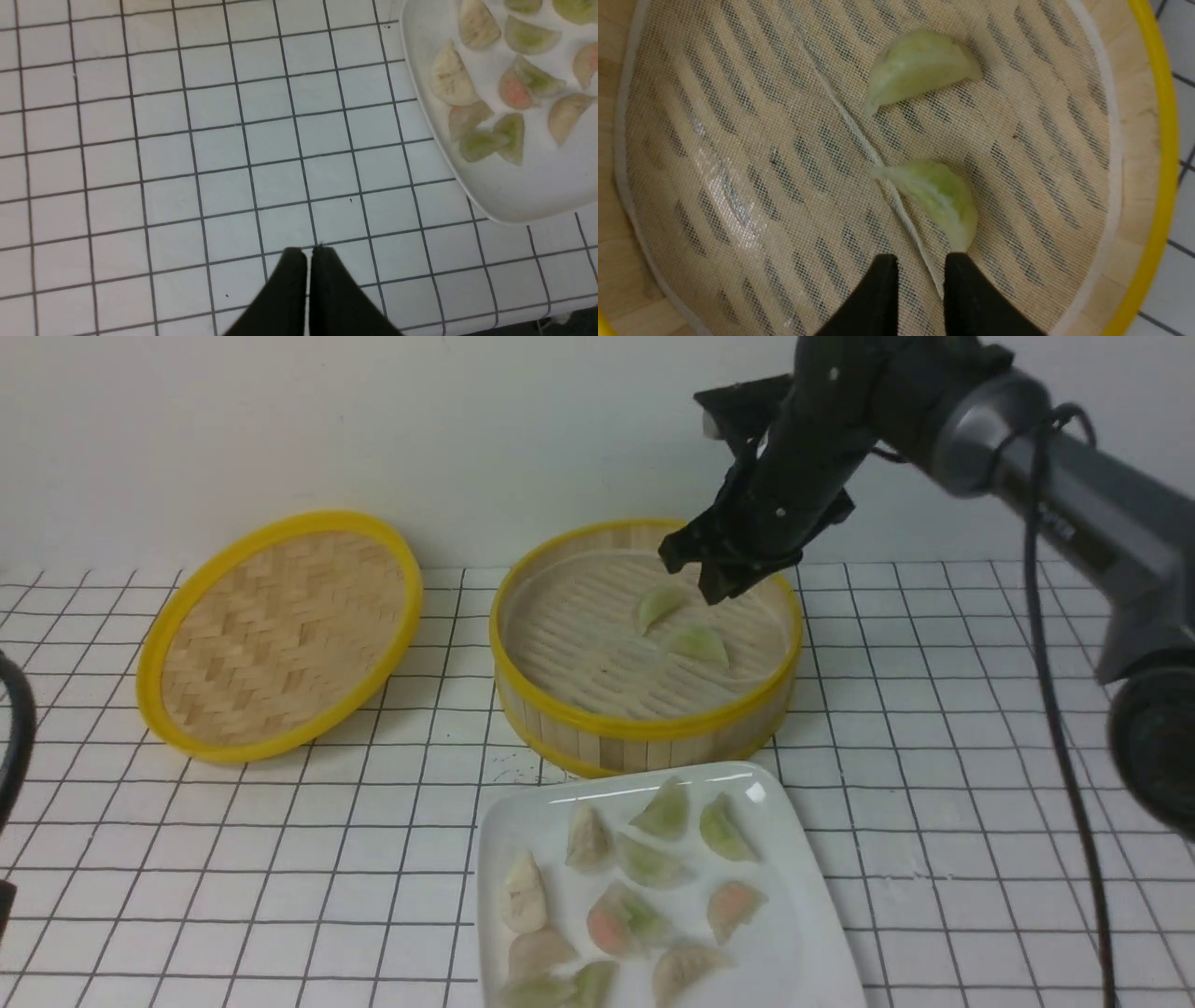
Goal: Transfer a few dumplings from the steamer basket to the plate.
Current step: Use the right arm to grab a dumpling from inside the steamer
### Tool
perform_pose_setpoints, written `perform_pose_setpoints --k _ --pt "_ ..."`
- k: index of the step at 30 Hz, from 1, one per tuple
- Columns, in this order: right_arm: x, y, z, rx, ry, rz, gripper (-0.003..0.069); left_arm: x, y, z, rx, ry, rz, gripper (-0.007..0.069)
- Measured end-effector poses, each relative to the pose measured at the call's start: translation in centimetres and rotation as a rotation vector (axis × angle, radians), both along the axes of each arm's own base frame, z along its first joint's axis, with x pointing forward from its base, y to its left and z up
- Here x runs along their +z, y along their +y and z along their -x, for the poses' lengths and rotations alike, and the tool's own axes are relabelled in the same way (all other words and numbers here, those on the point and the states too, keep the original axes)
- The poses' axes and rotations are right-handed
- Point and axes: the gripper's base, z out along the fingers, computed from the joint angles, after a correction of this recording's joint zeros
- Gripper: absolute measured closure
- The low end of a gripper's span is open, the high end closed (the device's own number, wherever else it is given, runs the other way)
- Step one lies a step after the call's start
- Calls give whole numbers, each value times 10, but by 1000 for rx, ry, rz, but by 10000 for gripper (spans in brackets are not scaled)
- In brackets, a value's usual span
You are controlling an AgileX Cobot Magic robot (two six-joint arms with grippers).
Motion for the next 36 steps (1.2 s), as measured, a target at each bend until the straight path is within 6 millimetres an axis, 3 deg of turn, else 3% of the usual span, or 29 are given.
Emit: perform_pose_setpoints --k 5,9,12,15,20,24,30,34,36 --pt "-21 4 -6 4 13 42 351 3 1 8 4 -28 -14 631" --pt "-52 5 -11 5 63 72 237 3 2 8 19 -27 -4 631" --pt "-62 6 -14 3 58 70 220 3 2 8 26 -26 -1 631" --pt "-66 8 -18 0 27 54 256 3 2 8 27 -26 -2 631" --pt "-66 9 -19 -1 19 48 501 3 2 8 27 -26 -1 631" --pt "-66 7 -19 -4 30 50 510 3 2 8 27 -26 -1 631" --pt "-44 2 -10 -2 54 62 510 3 0 8 22 -25 14 631" --pt "0 -4 11 -2 36 12 510 3 -1 9 15 -25 33 631" --pt "21 -9 35 17 63 -19 510 3 -2 9 11 -24 45 631"
